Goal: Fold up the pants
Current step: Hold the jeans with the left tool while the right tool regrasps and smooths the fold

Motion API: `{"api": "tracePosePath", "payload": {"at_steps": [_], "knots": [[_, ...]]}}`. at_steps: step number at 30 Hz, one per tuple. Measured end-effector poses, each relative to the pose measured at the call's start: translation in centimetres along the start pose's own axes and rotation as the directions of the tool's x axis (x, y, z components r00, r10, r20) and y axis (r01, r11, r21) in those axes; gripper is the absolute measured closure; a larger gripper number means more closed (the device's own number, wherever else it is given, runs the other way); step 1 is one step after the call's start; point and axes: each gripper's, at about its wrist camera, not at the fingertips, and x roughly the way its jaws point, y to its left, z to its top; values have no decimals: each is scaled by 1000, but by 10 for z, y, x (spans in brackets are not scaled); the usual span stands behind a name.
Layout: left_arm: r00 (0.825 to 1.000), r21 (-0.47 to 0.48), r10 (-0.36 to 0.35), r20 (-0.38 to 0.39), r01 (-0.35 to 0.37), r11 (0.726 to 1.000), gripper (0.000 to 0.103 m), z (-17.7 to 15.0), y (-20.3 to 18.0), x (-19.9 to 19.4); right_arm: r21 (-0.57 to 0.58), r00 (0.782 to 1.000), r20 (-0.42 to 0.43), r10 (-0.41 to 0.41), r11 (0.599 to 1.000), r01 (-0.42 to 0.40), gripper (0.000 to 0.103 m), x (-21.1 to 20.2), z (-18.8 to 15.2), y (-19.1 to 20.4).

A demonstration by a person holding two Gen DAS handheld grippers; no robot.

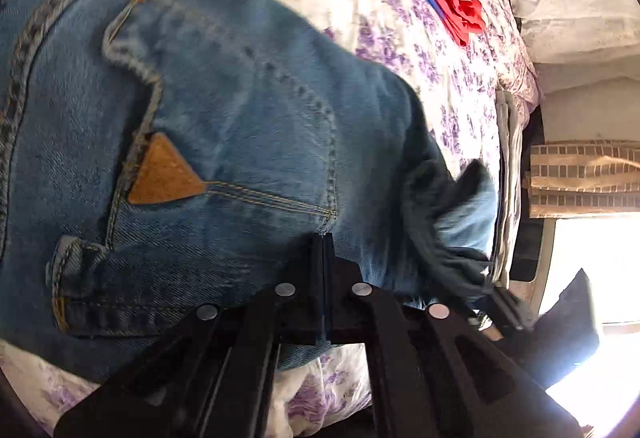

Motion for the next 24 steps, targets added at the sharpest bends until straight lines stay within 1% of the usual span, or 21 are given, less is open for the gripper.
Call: {"api": "tracePosePath", "payload": {"at_steps": [1, 2, 4, 5, 6, 7, 8, 9, 10, 11, 12, 13, 14, 15, 17, 18, 19, 20, 22, 23, 24], "knots": [[1000, -8, -25, 7, 25, 1000, 102, 0, 6, 1, -4, 1000, 7, -8, 1000, 8, 81, 6, -2, 3], [999, 0, -32, 11, 32, 1000, 102, -1, 5, 0, -7, 1000, 17, 1, 1000, -1, 74, 3, -1, 6], [1000, 35, -6, 14, 5, 999, 102, 0, 3, -2, -8, 998, -17, 53, 999, -54, 59, -3, 3, 8], [1000, 46, 4, 15, -4, 999, 102, 0, 4, -4, -6, 998, -35, 54, 999, -54, 59, -8, 5, 10], [1000, 46, 4, 14, -5, 999, 102, 1, 5, -6, 3, 996, -52, 75, 997, -75, 58, -15, 7, 11], [1000, 42, 0, 11, -1, 999, 102, 1, 9, -9, 21, 990, -56, 131, 991, -130, 58, -26, 9, 12], [1000, 39, -1, 8, 1, 999, 102, 2, 9, -3, 35, 982, -38, 186, 982, -184, 58, -39, 9, 10], [1000, 42, 0, 5, 0, 999, 102, 3, 8, -1, 34, 975, -6, 223, 974, -222, 58, -55, 12, 10], [1000, 47, 2, 4, -3, 999, 102, 3, 8, 0, 25, 973, 31, 230, 973, -231, 58, -69, 15, 9], [1000, 52, 5, 4, -5, 999, 102, 4, 4, 2, 20, 974, 58, 221, 975, -222, 59, -79, 17, 7], [1000, 56, 8, 5, -8, 998, 102, 4, 5, 2, 20, 979, 72, 193, 981, -195, 60, -83, 20, 4], [1000, 58, 8, 5, -9, 998, 102, 3, 6, 1, 20, 985, 75, 158, 987, -160, 78, -81, 24, 0], [1000, 58, 11, 4, -11, 998, 102, 3, 5, 2, 31, 987, 61, 149, 988, -151, 96, -72, 25, -4], [1000, 57, 12, 2, -12, 998, 102, 4, 6, 2, 54, 985, 35, 169, 984, -170, 97, -58, 26, -9], [1000, 57, 17, -1, -17, 998, 102, 5, 5, 3, 100, 970, -44, 239, 967, -234, 97, -20, 19, -11], [1000, 59, 20, -2, -20, 998, 102, 5, 5, 2, 104, 962, -97, 256, 964, -246, 97, -1, 13, -7], [1000, 61, 25, -4, -25, 998, 102, 5, 5, 3, 90, 966, -93, 240, 969, -232, 97, 7, 7, -2], [999, 61, 34, -2, -34, 998, 102, 4, 3, 4, 85, 970, -83, 228, 971, -221, 97, 5, 10, 0], [999, 75, 43, -2, -43, 996, 102, 5, 0, 3, 98, 967, -110, 231, 970, -221, 95, -5, 20, 0], [999, 80, 47, 0, -47, 996, 102, 4, -1, 2, 93, 969, -81, 234, 970, -226, 95, -17, 27, 0], [999, 83, 51, 2, -51, 995, 102, 4, -3, 0, 73, 976, -45, 212, 975, -208, 95, -29, 34, 0]]}}
